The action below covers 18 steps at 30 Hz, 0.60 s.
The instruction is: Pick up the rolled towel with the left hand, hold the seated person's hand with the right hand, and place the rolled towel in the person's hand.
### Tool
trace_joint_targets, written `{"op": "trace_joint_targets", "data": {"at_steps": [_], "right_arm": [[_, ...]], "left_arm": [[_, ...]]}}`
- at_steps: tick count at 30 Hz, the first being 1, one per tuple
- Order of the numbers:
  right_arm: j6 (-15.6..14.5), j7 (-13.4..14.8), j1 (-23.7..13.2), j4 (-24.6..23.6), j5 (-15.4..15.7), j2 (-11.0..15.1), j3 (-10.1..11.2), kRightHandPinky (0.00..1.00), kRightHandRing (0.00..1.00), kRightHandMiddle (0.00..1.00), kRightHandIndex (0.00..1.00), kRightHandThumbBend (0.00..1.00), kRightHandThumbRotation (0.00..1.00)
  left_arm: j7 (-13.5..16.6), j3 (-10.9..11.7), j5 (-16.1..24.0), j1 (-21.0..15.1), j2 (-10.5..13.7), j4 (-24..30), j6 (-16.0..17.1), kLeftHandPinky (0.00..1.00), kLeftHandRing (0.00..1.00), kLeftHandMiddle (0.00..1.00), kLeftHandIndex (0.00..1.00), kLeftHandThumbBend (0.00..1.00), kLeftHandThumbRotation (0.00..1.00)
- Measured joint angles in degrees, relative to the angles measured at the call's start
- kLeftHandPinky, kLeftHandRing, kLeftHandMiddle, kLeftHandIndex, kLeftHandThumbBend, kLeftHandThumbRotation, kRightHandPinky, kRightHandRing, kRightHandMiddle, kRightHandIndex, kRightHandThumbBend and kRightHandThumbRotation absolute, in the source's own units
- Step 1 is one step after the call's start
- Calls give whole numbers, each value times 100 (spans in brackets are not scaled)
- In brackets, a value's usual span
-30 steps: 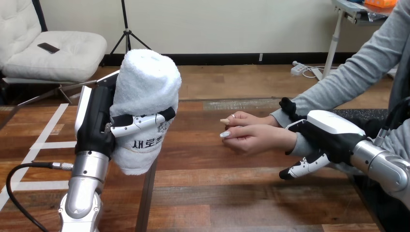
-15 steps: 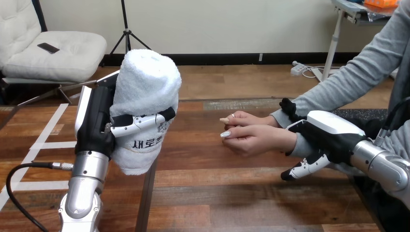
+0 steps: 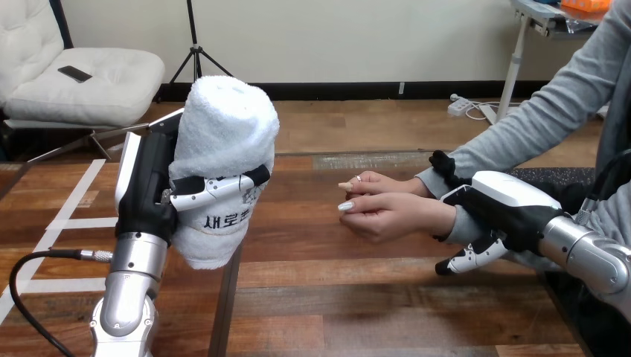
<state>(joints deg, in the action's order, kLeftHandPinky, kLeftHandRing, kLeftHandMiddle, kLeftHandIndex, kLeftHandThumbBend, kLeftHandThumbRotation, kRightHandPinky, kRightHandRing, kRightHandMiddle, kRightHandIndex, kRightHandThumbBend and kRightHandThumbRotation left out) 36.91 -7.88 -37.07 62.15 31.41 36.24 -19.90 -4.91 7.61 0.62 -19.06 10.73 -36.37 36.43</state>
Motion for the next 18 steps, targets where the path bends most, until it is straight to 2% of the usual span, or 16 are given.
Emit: {"op": "trace_joint_targets", "data": {"at_steps": [18], "right_arm": [[48, 60, 0, -1, 6, 0, 0, 39, 44, 50, 52, 56, 16]], "left_arm": [[42, 0, 10, 0, 0, 0, 5, 29, 33, 39, 40, 61, 0]]}}
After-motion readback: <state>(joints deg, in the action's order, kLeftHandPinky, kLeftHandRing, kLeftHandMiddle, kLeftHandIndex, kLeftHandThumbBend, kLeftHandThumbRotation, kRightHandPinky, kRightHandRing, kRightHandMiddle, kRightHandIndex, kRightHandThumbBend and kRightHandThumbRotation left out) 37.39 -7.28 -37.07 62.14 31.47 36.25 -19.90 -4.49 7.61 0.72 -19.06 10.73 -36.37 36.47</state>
